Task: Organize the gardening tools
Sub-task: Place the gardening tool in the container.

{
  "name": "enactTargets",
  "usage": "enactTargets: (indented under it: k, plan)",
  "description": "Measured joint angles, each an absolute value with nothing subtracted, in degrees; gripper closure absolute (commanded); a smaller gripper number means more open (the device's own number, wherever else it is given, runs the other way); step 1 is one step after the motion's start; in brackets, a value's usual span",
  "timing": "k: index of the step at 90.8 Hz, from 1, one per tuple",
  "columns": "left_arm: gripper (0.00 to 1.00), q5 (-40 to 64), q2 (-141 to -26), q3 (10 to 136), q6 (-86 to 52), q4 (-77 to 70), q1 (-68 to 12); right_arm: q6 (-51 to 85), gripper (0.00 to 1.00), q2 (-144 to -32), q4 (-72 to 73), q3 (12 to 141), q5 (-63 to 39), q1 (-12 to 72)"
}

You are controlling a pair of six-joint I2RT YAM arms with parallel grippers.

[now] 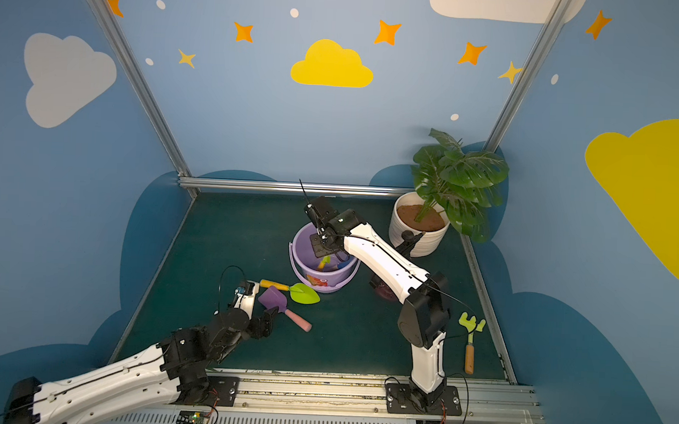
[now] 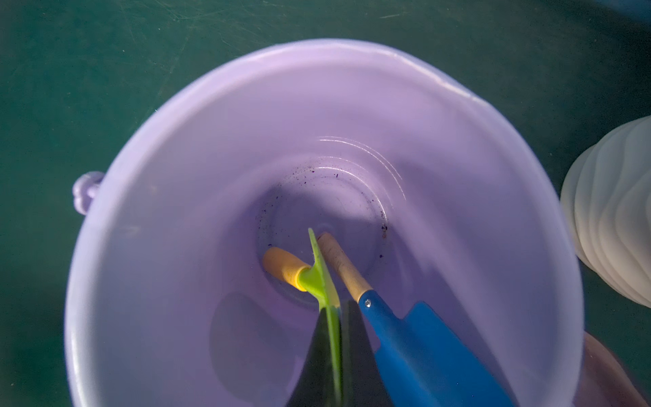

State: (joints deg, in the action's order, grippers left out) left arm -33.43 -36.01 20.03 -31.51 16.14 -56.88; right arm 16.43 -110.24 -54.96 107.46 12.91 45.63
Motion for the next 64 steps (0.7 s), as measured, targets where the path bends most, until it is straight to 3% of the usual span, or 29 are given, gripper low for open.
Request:
enactTargets:
  k: [6,36,64]
  plan:
    - [0.15,-33.6,-36.0,20.0,-32.5,16.8,-56.7,16.5,1.0,-110.7,-55.4,108.0,12.8,45.6]
    - [0.15,-33.6,-36.1,20.0,-38.0,19.5,-54.0,16.6,0.69,-110.5,-57.1,108.8,12.1,45.1]
    - [0.15,-30.3,-35.9,20.0,-47.5,23.8,-48.0,16.6,0.56,-103.5,-57.9,108.5,11.3,43.6]
